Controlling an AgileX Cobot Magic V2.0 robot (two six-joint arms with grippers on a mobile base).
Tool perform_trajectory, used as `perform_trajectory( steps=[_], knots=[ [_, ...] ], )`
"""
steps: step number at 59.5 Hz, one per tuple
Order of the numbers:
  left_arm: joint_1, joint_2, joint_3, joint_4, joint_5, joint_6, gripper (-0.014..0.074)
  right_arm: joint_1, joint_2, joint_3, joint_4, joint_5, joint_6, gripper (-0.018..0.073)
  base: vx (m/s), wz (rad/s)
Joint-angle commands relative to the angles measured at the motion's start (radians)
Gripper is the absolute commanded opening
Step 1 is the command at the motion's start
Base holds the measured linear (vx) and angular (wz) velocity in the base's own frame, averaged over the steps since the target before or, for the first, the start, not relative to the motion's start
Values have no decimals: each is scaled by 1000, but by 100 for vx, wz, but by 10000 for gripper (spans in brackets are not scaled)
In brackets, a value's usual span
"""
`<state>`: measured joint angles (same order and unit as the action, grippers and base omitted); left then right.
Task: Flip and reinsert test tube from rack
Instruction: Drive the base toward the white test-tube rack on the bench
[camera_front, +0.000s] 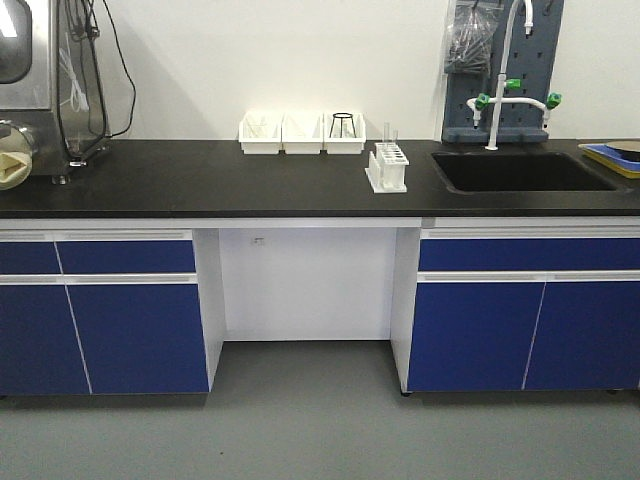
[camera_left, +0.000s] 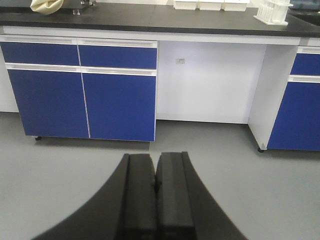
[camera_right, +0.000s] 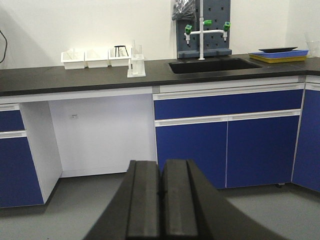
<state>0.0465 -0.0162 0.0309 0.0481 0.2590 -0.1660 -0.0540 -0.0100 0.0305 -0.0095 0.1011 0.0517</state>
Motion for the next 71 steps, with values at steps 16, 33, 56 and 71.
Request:
perform_trajectory(
  steps=[16,33,56,71],
  knots=[
    [-8,-11,2,-5,-79,0,-6,-6,-11,1,-2,-85,-3,-12,0,0],
    [-8,-11,2,-5,-79,0,-6,-6,-11,1,-2,-85,-3,-12,0,0],
    [-8,-11,2,-5,-79,0,-6,-6,-11,1,-2,-85,-3,-12,6,-1],
    [-8,-11,2,-5,-79,0,-6,-6,-11,1,-2,-85,-3,-12,22,-2]
  ],
)
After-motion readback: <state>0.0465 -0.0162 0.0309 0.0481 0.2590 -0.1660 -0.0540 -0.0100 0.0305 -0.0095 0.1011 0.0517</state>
